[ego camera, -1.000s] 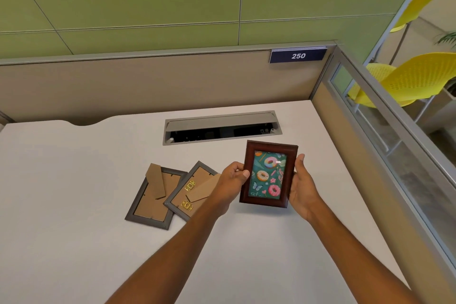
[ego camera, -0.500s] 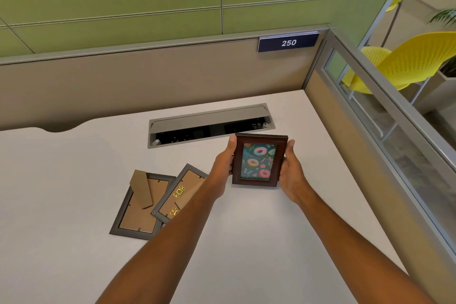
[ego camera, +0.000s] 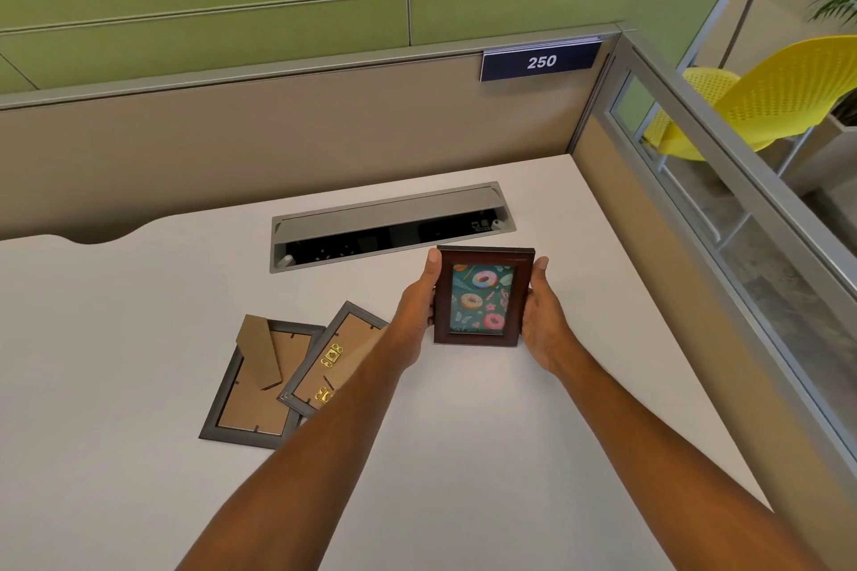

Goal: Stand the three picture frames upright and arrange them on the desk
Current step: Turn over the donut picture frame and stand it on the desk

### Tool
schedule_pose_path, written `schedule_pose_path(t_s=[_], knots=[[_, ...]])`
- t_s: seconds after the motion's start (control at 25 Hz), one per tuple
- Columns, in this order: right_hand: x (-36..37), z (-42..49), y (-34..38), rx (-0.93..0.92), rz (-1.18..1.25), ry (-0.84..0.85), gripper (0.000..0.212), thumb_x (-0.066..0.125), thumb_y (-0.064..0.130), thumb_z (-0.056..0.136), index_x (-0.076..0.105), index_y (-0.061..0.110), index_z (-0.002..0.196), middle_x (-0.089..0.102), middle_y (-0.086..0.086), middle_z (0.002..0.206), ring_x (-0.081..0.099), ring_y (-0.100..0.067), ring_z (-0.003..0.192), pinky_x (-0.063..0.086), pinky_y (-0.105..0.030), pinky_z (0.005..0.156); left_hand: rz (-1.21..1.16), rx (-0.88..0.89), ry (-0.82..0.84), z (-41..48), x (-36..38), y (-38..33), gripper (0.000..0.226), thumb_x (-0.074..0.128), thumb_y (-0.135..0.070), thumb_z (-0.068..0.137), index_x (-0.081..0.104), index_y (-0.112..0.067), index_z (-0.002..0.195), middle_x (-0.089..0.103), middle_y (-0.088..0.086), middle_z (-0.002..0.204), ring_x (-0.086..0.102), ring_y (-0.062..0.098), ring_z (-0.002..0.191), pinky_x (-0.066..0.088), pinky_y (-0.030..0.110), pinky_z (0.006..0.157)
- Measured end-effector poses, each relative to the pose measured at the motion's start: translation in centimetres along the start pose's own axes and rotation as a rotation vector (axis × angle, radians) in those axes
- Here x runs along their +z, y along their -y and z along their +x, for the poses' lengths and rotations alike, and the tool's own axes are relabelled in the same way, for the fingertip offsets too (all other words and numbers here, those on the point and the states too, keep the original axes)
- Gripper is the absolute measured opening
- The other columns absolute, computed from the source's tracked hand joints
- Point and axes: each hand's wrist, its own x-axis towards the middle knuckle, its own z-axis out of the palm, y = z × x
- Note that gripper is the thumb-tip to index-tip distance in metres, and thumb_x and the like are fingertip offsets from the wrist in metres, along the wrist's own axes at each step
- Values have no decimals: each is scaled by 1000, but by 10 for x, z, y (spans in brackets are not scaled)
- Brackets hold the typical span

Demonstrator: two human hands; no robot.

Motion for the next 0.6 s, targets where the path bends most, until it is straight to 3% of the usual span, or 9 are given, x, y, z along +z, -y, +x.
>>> schedule_pose_path(t_s=[0.16,0.28,0.36,0.44,0.52,0.6], knots=[[0,1,-1,-10,-35,13,86,25,89,88,73,33,132,80,-6,130,78,-28,118,58,-55,107,7,-10,-5,-4,1,-4,82,40,-103,68,77,-42,109,84,-23,96,76,7,102,52,30,89],[-4,-3,-1,-3,-91,-31,87,19,88,92,73,32,129,80,-3,128,78,-26,114,58,-52,104,18,4,-41,-10,0,-4,71,38,-91,83,75,-39,114,82,-12,111,75,15,111,50,40,109],[-10,-8,1,-22,-136,-115,92,20,88,89,67,24,136,78,-6,126,75,-26,112,57,-48,104,30,8,-91,-17,-4,-2,75,37,-83,94,72,-28,131,78,4,131,69,25,124,41,47,119],[-16,-12,1,-67,-140,-198,90,22,82,98,63,16,144,75,-11,131,72,-31,117,53,-51,110,45,41,-139,-28,-12,-1,80,39,-79,96,67,-19,141,73,9,141,65,27,131,40,51,120],[-20,-21,-3,-128,-124,-350,80,26,72,107,62,12,146,71,-12,138,68,-32,123,48,-52,114,42,102,-184,-40,-25,3,76,43,-76,97,67,-18,140,75,6,138,66,24,130,46,48,114],[-18,-40,-15,-206,-93,-545,68,34,66,109,67,13,137,74,-10,132,70,-31,117,53,-52,110,36,150,-231,-51,-42,8,61,47,-66,105,71,-18,135,78,4,129,70,22,124,51,43,111]])
